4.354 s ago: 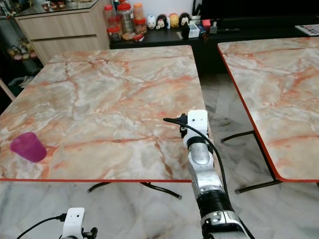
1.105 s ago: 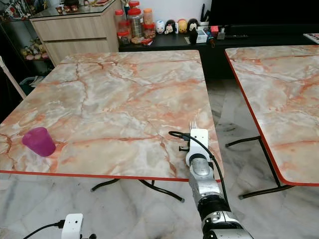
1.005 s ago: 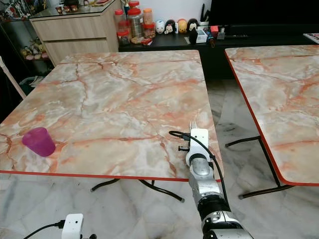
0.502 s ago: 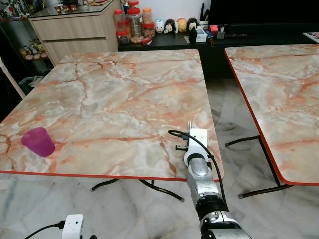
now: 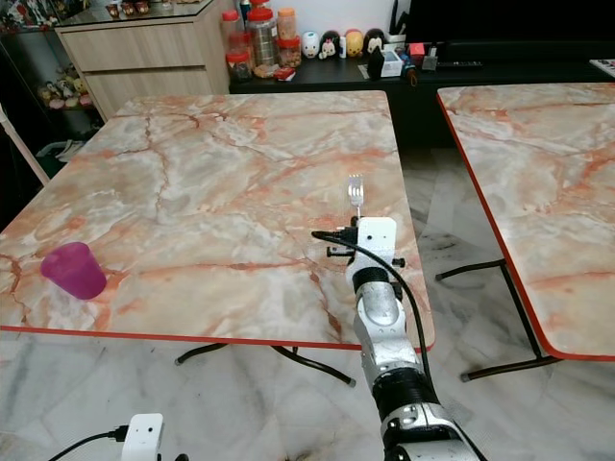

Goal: Setting the table

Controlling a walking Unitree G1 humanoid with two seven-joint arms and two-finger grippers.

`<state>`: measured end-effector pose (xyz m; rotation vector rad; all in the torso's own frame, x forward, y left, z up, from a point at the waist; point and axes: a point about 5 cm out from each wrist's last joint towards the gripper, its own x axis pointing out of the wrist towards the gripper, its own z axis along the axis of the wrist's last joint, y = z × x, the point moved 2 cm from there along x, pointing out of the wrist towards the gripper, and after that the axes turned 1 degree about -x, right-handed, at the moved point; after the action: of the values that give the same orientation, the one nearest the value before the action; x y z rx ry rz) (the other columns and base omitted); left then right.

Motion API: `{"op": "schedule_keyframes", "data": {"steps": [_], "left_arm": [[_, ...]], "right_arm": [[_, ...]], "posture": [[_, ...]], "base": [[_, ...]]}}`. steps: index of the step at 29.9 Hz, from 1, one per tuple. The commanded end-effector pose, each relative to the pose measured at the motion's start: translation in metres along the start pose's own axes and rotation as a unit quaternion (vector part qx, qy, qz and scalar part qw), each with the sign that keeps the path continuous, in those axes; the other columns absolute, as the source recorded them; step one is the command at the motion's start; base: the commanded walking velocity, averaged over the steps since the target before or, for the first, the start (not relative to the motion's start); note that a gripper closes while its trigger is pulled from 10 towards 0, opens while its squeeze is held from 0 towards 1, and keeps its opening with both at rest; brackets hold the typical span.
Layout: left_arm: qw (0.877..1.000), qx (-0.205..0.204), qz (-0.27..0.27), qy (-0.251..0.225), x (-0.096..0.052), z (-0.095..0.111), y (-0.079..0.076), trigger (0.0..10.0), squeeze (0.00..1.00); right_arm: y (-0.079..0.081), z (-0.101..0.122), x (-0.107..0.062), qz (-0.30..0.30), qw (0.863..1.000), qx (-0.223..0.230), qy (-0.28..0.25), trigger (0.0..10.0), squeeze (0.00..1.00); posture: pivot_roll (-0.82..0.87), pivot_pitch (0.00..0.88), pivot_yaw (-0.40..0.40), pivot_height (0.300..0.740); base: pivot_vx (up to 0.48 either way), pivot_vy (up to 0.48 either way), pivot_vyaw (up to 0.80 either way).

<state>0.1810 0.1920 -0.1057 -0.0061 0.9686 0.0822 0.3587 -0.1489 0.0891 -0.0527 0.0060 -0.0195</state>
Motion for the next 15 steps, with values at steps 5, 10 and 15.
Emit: {"op": "schedule_keyframes", "data": {"steps": [5,10,15], "left_arm": [[1.000,0.004,0.008,0.001,-0.001,-0.002,0.003,10.0,0.00],[1.000,0.006,0.007,0.002,-0.001,-0.003,0.003,10.0,0.00],[1.000,0.007,0.009,0.001,-0.001,-0.002,0.003,10.0,0.00]], "right_arm": [[-0.020,0.000,-0.005,-0.020,1.000,-0.014,-0.009,10.0,0.00],[-0.025,0.000,-0.006,-0.030,0.999,-0.014,-0.012,10.0,0.00],[-0.026,0.003,-0.006,-0.031,0.999,-0.013,-0.019,10.0,0.00]], "posture": [[0.01,0.039,0.077,0.740],[0.01,0.040,0.078,0.740],[0.01,0.035,0.077,0.740]], "base": [[0.000,-0.361,0.00],[0.000,-0.365,0.00],[0.000,-0.374,0.00]]}}
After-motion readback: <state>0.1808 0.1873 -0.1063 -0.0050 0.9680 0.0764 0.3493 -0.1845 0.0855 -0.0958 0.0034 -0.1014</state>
